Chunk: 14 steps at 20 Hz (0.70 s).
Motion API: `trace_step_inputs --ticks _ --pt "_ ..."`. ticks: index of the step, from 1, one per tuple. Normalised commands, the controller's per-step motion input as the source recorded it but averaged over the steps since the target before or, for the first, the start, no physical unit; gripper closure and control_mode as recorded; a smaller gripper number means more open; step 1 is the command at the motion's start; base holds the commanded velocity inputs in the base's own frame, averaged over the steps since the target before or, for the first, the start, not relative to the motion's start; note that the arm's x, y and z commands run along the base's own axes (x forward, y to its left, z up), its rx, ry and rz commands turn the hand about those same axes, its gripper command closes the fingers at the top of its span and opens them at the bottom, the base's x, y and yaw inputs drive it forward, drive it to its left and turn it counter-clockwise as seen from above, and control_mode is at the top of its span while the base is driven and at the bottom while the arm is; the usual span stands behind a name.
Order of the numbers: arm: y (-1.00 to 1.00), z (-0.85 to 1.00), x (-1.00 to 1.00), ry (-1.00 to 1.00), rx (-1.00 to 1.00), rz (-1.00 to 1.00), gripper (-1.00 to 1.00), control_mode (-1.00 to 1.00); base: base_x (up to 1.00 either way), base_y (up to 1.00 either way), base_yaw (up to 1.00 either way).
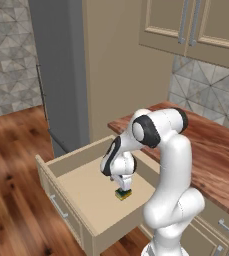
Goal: Restock the sink supplies by placing the sponge and soap dispenser on the counter and next to the sink. Make sure the soap dispenser is upright.
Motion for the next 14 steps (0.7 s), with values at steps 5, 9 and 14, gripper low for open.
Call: trace_step_inputs --ticks 5,9,14 --pt "-0.43 0.18 0.0 0.0 0.03 0.09 -1.0 -1.0 0.0 0.0 0.0" --pt "-0.35 0.0 -0.06 0.0 0.04 0.12 -1.0 -1.0 0.0 0.0 0.0" --pt "-0.16 -0.13 -0.12 0.0 0.04 0.12 -1.0 -1.0 0.0 0.0 0.0"
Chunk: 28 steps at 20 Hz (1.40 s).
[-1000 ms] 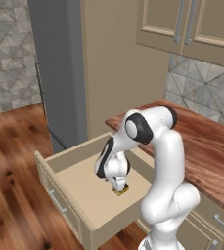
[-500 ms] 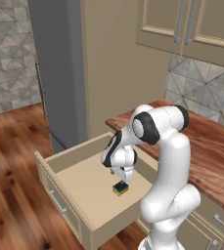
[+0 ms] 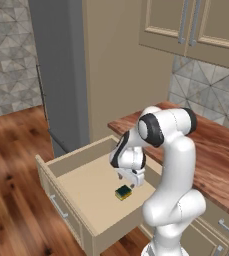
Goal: Restock the sink supplies by placing the sponge and soap dispenser on the counter and next to the sink. Make sure the soap dispenser is upright.
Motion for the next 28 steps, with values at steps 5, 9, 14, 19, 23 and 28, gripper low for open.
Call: trace_step_inputs --ticks 5,9,14,19,23,28 --pt "0.0 -0.13 -0.01 0.0 0.0 0.06 -1.0 -1.0 0.0 0.0 0.0" --pt "0.01 -0.05 0.0 0.0 0.0 0.0 -1.0 -1.0 0.0 0.0 0.0" --pt "0.01 -0.05 0.0 -0.01 0.0 -0.02 -1.0 -1.0 0.0 0.0 0.0" --pt "0.11 -0.1 -0.06 -0.01 0.0 -0.04 -1.0 -1.0 0.0 0.0 0.0" --pt "0.12 -0.11 -0.15 -0.01 0.0 -0.05 -1.0 -1.0 0.0 0.0 0.0" --pt "0.05 -0.07 -0.12 0.0 0.0 -0.05 -1.0 -1.0 0.0 0.0 0.0"
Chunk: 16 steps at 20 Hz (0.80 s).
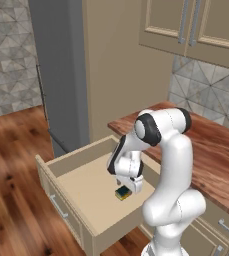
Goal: Restock the sink supplies by placing the sponge and soap dispenser on the counter and next to the sink. Make sure the soap dispenser is upright.
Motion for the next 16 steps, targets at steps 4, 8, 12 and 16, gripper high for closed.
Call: trace_step_inputs --ticks 4,8,12,16 --pt "0.0 -0.1 -0.09 0.0 -0.01 -0.02 -1.0 -1.0 0.0 0.0 0.0" --pt "0.0 -0.22 0.0 0.0 -0.04 -0.02 -1.0 -1.0 0.0 0.0 0.0" --pt "0.0 -0.37 0.0 0.0 -0.06 -0.02 -1.0 -1.0 0.0 0.0 0.0" --pt "0.0 -0.3 0.0 0.0 -0.05 -0.02 -1.0 -1.0 0.0 0.0 0.0"
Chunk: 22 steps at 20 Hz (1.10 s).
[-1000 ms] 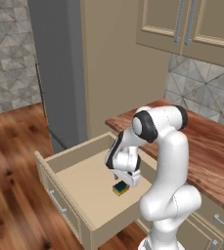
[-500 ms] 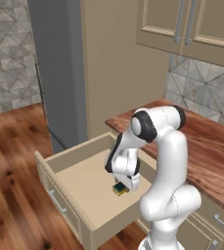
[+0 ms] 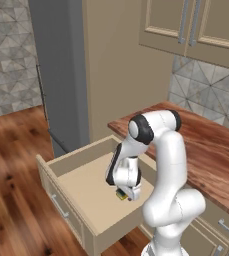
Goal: Restock the sink supplies by placing the sponge and soap dispenser on the counter and next to the sink. Make sure the soap dispenser is upright.
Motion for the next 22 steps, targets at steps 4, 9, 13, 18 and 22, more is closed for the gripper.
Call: trace_step_inputs --ticks 4,9,13,18,22 --pt "0.0 -0.21 0.0 -0.01 -0.02 -0.01 -1.0 -1.0 0.0 0.0 0.0" --pt "0.0 -0.29 0.0 0.0 -0.02 -0.01 1.0 -1.0 0.0 0.0 0.0" --pt "0.0 -0.23 0.0 0.0 -0.01 -0.02 1.0 -1.0 0.0 0.0 0.0" --pt "0.0 -0.01 0.0 -0.05 0.0 0.0 1.0 -1.0 0.0 0.0 0.0" --pt "0.01 0.38 -0.06 -0.1 0.0 -0.01 1.0 -1.0 0.0 0.0 0.0"
